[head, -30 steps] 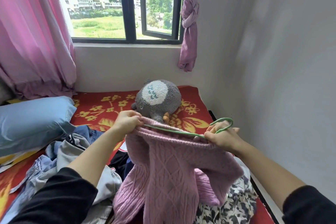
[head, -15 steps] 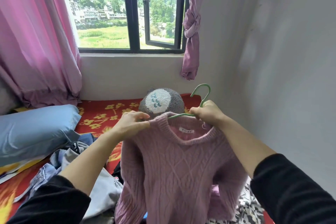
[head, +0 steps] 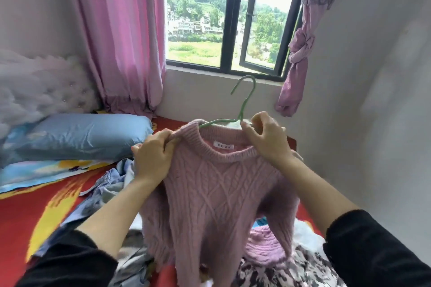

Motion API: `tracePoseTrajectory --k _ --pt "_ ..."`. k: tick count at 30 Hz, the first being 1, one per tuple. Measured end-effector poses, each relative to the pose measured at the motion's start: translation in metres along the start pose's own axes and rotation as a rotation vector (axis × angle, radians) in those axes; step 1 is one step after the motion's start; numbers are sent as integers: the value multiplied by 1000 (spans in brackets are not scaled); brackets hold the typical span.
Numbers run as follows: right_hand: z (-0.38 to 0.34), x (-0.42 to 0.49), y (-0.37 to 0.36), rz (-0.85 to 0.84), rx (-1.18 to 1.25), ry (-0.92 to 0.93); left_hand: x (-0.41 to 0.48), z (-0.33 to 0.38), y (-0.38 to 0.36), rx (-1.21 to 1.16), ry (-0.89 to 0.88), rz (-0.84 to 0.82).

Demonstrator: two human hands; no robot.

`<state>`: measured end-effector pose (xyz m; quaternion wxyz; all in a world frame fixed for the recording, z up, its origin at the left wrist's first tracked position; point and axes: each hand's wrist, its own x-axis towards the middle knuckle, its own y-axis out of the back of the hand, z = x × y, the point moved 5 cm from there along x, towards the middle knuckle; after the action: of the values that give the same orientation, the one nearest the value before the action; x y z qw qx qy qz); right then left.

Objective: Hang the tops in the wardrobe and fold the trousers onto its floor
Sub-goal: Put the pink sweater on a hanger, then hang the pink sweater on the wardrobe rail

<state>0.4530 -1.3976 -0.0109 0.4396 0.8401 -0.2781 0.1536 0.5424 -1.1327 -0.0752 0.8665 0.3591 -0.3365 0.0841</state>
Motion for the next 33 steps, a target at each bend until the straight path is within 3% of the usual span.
tracePoseTrajectory --k 3,7,11,20,23,26,30,33 --pt "0 -27 -12 30 -13 107 -25 -19 45 20 111 79" --pt "-32 -32 -40 -86 -33 118 -71 -28 115 15 203 194" --pt "-105 -47 -61 -56 91 244 -109 -43 187 107 306 256" --pt "-302 -101 -105 -60 329 497 -182 -82 377 394 361 586" --pt "-381 -143 -126 -116 409 715 -215 -111 441 471 391 619" --pt "-464 -203 -151 -310 492 917 -252 -143 495 527 430 589" --pt "-551 -263 -204 -881 665 625 -306 -182 563 663 492 583" --pt "-606 -314 -239 -1131 666 568 -345 -208 609 786 718 623"
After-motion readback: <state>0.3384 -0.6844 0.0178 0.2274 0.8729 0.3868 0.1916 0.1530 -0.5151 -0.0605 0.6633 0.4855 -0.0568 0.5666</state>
